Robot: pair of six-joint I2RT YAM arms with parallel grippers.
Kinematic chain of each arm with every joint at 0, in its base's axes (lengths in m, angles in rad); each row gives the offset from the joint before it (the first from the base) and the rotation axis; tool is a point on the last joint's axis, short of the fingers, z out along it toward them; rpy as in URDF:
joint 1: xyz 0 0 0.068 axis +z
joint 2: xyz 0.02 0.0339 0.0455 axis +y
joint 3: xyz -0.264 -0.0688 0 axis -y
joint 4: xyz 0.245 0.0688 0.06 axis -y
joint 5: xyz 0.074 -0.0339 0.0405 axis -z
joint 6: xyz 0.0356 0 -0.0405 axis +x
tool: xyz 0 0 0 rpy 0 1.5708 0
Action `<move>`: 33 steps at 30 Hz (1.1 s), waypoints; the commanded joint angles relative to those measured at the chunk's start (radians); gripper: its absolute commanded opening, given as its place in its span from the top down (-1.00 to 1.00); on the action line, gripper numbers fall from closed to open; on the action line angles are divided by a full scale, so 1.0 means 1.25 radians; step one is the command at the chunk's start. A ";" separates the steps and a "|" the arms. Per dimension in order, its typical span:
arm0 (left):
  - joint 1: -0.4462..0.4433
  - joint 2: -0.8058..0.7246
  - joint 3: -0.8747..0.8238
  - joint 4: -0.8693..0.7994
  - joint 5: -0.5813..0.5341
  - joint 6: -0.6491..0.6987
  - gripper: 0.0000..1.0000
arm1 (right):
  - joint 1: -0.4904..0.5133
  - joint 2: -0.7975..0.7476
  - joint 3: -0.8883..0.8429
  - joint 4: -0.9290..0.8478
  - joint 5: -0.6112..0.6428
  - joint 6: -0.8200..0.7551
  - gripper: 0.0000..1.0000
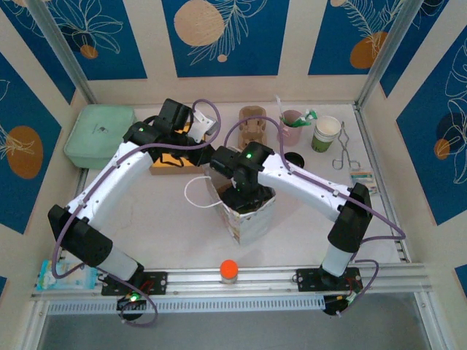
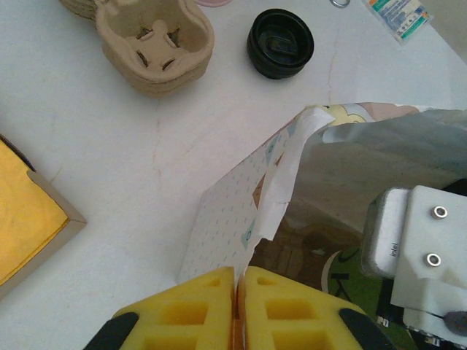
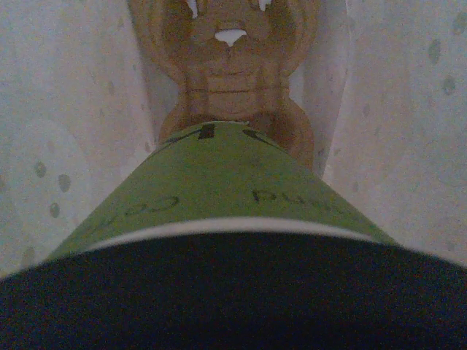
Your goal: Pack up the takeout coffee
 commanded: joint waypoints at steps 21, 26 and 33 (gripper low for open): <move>-0.005 -0.021 -0.009 0.009 -0.020 -0.008 0.77 | -0.027 -0.016 -0.078 0.050 -0.012 0.003 0.17; -0.005 -0.022 -0.011 0.011 -0.019 -0.007 0.77 | -0.032 -0.014 -0.082 0.057 -0.008 0.002 0.17; -0.005 -0.021 -0.012 0.014 -0.019 -0.007 0.77 | -0.035 -0.006 -0.075 0.057 0.004 -0.001 0.17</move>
